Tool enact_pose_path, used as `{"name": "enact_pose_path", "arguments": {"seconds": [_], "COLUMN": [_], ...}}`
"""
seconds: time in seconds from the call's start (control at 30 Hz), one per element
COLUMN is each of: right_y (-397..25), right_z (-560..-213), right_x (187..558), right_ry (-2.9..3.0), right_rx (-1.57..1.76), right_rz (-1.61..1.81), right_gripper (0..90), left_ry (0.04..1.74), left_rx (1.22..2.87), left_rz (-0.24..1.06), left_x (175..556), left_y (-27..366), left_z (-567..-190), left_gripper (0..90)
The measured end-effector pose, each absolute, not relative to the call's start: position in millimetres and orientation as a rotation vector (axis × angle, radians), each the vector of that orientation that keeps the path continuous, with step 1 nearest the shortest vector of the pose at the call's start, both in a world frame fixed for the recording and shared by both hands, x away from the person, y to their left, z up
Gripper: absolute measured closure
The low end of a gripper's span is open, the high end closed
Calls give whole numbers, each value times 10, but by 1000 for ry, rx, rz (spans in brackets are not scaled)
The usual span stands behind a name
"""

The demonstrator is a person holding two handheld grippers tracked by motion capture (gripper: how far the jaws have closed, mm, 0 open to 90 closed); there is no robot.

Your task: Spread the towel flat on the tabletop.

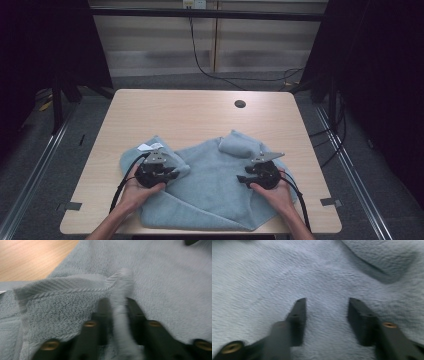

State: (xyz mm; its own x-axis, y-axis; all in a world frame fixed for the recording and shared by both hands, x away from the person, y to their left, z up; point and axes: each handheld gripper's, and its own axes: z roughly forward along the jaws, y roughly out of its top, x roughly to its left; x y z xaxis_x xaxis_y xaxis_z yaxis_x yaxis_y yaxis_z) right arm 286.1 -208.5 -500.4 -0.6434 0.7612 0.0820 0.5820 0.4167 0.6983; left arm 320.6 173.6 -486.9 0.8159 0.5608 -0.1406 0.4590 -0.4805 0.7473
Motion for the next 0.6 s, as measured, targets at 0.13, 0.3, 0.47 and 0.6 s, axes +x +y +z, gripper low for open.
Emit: {"name": "enact_pose_path", "arguments": {"seconds": [0.13,0.3,0.47,0.6], "right_y": [-2134,-2239,-2429,-2623], "right_z": [-4997,-4978,-4965,-4939], "right_x": [2881,2905,2906,2871], "right_ry": [2400,2359,2290,2212], "right_rx": [1181,1233,1314,1381], "right_rz": [1008,945,886,847], "right_gripper": [833,878,881,884], "left_ry": [780,827,845,868], "left_rx": [2058,1925,1842,1818], "left_rz": [157,183,216,214], "left_x": [3233,3188,3031,2900], "left_y": [1912,2202,2435,2564], "left_z": [-4750,-4559,-4420,-4417], "left_gripper": [833,834,835,835]}}
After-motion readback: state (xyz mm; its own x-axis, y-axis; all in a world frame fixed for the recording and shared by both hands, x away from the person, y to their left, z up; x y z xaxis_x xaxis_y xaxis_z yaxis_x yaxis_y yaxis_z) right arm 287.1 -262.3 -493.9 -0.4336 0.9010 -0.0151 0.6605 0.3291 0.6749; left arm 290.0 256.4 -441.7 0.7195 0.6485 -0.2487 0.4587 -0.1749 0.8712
